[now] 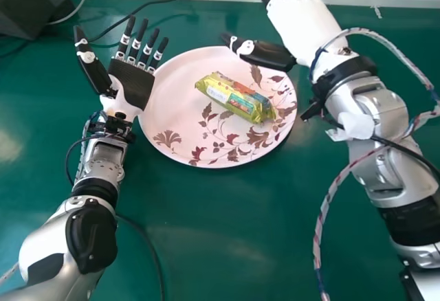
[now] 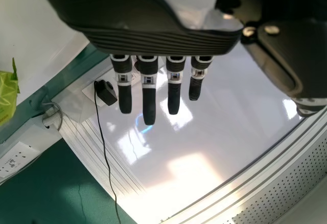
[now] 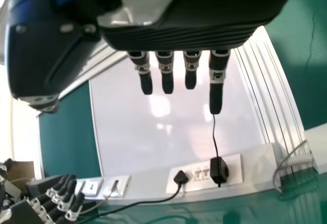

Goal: Pick up biscuit and place it in the plate

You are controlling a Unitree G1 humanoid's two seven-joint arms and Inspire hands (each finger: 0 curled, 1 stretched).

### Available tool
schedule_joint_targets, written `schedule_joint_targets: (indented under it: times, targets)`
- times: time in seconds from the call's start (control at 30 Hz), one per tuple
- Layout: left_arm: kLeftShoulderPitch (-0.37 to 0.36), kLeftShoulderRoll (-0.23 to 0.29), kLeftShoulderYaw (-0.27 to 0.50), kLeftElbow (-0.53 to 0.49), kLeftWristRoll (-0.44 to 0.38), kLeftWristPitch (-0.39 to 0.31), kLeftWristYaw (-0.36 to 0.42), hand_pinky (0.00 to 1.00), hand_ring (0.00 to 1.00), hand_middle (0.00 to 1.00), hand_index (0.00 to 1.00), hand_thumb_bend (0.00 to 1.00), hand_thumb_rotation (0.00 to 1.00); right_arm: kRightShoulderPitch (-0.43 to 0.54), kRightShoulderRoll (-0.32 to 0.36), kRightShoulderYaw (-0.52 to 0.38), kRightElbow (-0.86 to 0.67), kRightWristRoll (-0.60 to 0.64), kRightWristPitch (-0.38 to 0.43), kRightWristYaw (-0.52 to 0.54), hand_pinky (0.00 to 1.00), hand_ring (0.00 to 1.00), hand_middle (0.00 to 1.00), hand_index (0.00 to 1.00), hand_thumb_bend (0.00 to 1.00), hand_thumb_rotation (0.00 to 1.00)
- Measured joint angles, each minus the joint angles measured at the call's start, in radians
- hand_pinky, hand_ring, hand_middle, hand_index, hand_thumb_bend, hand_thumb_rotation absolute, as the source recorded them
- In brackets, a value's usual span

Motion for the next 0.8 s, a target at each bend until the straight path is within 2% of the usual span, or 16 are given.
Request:
schedule_joint_targets:
  times: [0.33,0.43,0.67,0.8]
  targets:
    - [-0.002,0.006,0.001,0.01,-0.001,0.012,0.006,0.82,0.75,0.84,0.95,0.95,0.81,0.051,0.026,-0.052,-0.043,0.032,-0.01,-0.06,0.71,0.87,1.0,1.0,0.86,0.44]
    - [-0.003,0.009,0.001,0.012,-0.001,0.017,0.006,0.79,0.74,0.83,0.94,0.94,0.79,0.068,0.035,-0.069,-0.068,0.047,-0.031,-0.091,0.7,0.87,1.0,1.0,0.87,0.44]
    - [-0.007,0.014,0.001,0.021,-0.001,0.028,0.009,0.87,0.79,0.85,0.95,0.91,0.77,0.123,0.049,-0.128,-0.109,0.163,-0.08,-0.111,0.71,0.87,1.0,1.0,0.86,0.41]
    - [-0.007,0.016,0.002,0.023,-0.001,0.028,0.012,0.88,0.79,0.84,0.95,0.92,0.77,0.144,0.05,-0.161,-0.11,0.236,-0.125,-0.115,0.71,0.87,1.0,1.0,0.87,0.4]
